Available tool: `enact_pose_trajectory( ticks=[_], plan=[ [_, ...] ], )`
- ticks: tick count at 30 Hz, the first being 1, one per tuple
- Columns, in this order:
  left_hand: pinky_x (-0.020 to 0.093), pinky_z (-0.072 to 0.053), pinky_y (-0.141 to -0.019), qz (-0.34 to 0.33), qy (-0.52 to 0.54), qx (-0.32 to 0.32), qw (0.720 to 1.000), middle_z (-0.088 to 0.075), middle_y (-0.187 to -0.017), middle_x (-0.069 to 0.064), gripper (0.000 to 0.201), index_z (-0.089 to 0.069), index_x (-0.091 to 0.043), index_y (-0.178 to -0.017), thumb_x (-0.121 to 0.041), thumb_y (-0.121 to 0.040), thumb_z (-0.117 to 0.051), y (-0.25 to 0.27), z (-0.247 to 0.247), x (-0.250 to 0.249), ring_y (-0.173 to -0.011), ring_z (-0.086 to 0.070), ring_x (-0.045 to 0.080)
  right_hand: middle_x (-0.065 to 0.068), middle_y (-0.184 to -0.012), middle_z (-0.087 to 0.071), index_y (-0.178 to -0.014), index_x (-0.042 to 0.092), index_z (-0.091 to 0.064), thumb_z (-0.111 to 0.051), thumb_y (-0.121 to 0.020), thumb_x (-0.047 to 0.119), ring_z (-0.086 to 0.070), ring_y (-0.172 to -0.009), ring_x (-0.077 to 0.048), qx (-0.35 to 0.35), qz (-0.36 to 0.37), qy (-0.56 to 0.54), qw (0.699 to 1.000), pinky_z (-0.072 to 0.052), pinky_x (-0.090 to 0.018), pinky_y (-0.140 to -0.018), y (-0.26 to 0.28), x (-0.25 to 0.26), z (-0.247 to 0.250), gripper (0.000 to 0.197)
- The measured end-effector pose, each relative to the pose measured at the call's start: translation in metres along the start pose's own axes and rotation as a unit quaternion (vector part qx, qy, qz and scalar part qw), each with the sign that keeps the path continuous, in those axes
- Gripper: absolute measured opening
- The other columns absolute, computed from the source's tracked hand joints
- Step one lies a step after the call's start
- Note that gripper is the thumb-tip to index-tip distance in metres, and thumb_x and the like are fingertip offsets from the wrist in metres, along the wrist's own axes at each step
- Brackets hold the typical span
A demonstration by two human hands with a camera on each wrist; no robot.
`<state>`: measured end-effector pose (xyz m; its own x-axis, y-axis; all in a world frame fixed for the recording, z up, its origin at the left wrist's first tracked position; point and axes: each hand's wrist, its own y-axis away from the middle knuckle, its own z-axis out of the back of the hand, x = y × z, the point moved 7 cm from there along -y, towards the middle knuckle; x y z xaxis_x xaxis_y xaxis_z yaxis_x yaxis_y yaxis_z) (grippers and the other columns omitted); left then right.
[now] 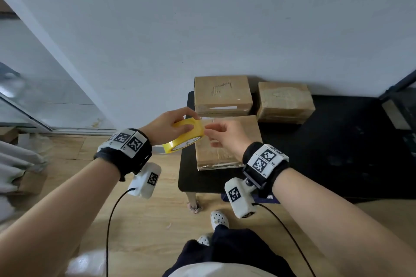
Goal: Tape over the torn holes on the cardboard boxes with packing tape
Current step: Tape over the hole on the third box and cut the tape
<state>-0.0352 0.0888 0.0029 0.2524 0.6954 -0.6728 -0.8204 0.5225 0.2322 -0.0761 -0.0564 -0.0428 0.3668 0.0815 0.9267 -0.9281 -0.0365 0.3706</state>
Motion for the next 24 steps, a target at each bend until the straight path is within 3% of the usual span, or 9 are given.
enact_pose_trajectory(
  ticks=[7,11,14,18,21,24],
  plan=[
    [0.015,-0.037,-0.061,-0.007,0.014,0.011,1.0,-0.053,-0.083,-0.012,0.019,-0.051,-0.038,-0.109,-0.026,-0.095,-0.049,0.009,-0.003,0.002,-0.073,-0.051,0.005,-0.003,-0.09,-0.062,-0.091,0.011,-0.062,-0.061,-0.091,0.007,-0.063,-0.084,-0.014,-0.01,-0.008,0.015,1.0,-0.057,-0.024,-0.075,0.004,-0.003,-0.006,0.004],
    [0.012,-0.038,-0.063,-0.015,0.02,0.023,0.999,-0.053,-0.085,-0.017,0.02,-0.051,-0.037,-0.11,-0.024,-0.095,-0.049,0.014,-0.007,0.0,-0.076,-0.051,0.002,-0.004,-0.105,-0.063,-0.107,0.013,-0.062,-0.061,-0.092,0.014,-0.062,-0.1,-0.018,-0.017,0.018,0.042,0.999,-0.055,-0.029,-0.083,0.009,0.001,-0.009,0.015],
    [0.006,-0.037,-0.061,-0.019,0.016,0.035,0.999,-0.053,-0.084,-0.019,0.018,-0.051,-0.035,-0.11,-0.025,-0.095,-0.05,0.018,-0.012,-0.002,-0.076,-0.051,-0.001,-0.005,-0.109,-0.067,-0.111,0.013,-0.066,-0.067,-0.088,0.02,-0.062,-0.101,-0.016,-0.016,0.051,0.069,0.996,-0.052,-0.029,-0.088,0.012,0.009,-0.013,0.024],
    [0.003,-0.037,-0.063,-0.021,0.027,0.041,0.999,-0.053,-0.086,-0.019,0.018,-0.049,-0.038,-0.107,-0.024,-0.094,-0.051,0.02,-0.014,-0.005,-0.077,-0.051,-0.001,-0.006,-0.096,-0.07,-0.101,0.007,-0.072,-0.071,-0.085,0.013,-0.063,-0.087,-0.013,-0.082,0.078,0.073,0.991,-0.05,-0.022,-0.078,0.014,0.01,-0.009,0.018],
    [0.011,-0.037,-0.063,-0.001,0.014,0.039,0.999,-0.053,-0.087,-0.013,0.021,-0.048,-0.036,-0.11,-0.028,-0.092,-0.055,0.019,-0.013,-0.005,-0.076,-0.049,0.003,-0.004,-0.092,-0.07,-0.098,0.007,-0.073,-0.07,-0.085,0.013,-0.063,-0.083,-0.01,-0.093,0.09,0.073,0.989,-0.048,-0.014,-0.072,0.009,0.01,-0.007,0.015],
    [0.017,-0.04,-0.06,0.063,0.047,-0.004,0.997,-0.06,-0.088,-0.003,0.042,-0.036,-0.02,-0.113,-0.033,-0.085,-0.064,0.015,-0.007,0.002,-0.073,-0.053,0.012,0.003,-0.083,-0.067,-0.086,0.015,-0.071,-0.07,-0.086,0.014,-0.063,-0.082,-0.011,-0.086,0.106,0.094,0.986,-0.05,-0.022,-0.075,0.002,0.012,-0.01,0.001]
  ],
)
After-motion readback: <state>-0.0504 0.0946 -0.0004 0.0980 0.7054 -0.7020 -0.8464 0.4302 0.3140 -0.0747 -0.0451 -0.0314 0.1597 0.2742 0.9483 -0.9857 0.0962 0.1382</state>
